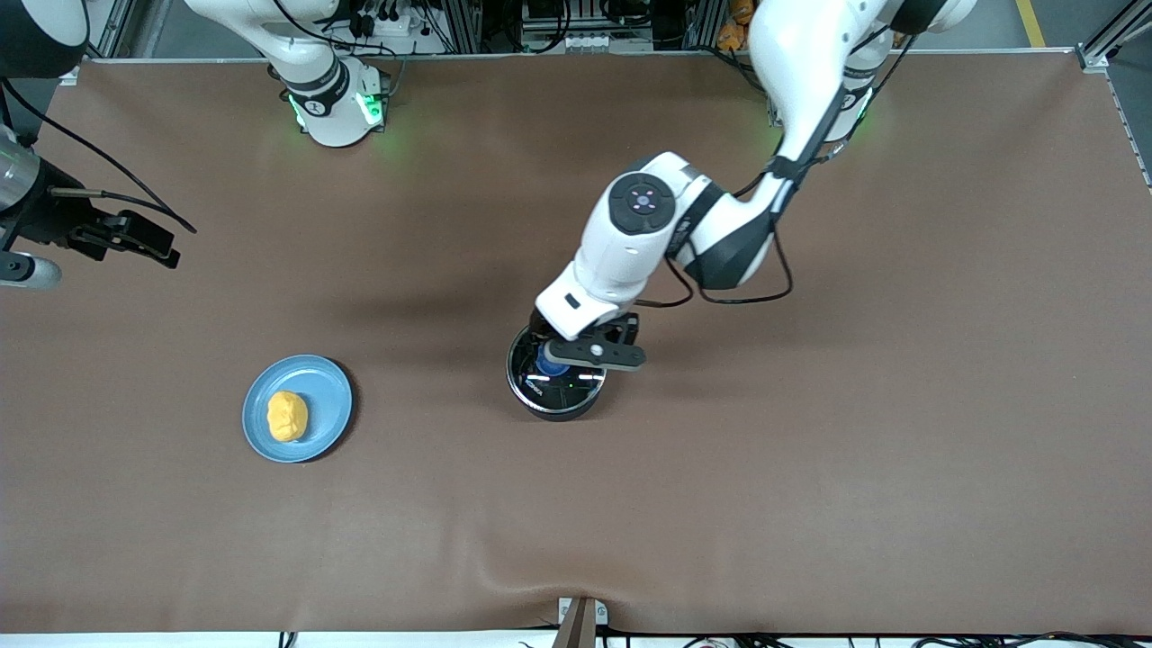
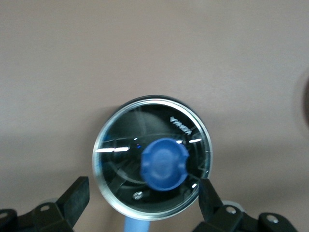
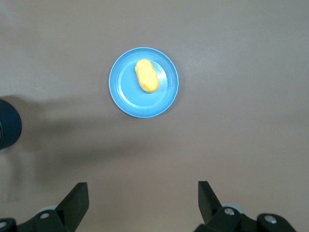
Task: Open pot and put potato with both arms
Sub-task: 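Grasp the lid knob with the left gripper while the right gripper reaches the potato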
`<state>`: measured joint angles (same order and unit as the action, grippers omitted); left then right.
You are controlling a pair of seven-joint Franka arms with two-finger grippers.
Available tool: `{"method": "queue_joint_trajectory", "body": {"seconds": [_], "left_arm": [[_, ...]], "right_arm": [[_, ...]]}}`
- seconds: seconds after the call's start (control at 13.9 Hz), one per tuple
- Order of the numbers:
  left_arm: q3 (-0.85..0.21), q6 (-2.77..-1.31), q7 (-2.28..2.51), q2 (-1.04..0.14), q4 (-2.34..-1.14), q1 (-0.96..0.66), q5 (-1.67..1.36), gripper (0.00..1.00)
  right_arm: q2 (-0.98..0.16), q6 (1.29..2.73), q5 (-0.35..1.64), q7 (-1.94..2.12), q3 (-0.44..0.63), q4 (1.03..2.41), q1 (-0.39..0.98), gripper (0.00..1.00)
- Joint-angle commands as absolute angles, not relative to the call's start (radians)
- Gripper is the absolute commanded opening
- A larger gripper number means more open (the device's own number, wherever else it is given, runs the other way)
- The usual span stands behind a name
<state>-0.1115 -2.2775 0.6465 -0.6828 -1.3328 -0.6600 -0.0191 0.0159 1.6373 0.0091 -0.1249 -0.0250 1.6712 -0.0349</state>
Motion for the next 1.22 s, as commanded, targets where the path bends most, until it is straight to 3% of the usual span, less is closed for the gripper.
{"method": "queue_joint_trajectory", "body": {"seconds": [0.0, 0.22, 0.72, 1.15], "left_arm": [[-0.036, -2.339, 0.646, -0.736, -1.292, -0.747, 0.006, 1.00], [0.017, -2.359, 0.646, -0.765, -1.292, -0.801, 0.006, 1.00], [0.018, -2.387, 0.627, -0.798, -1.296, -0.815, 0.043, 0.97], [0.023, -2.439, 0.624, -0.825, -1.298, -0.815, 0.072, 0.84]], "right_arm": [[-0.008, 1.675, 0.017, -0.107, -0.032, 1.684, -0.057, 1.00], [-0.050, 1.796, 0.018, -0.109, -0.035, 1.730, -0.048, 1.00], [-0.250, 2.029, 0.021, -0.117, -0.038, 1.776, 0.011, 1.00], [-0.393, 2.297, 0.020, -0.110, -0.037, 1.778, -0.032, 1.00]]}}
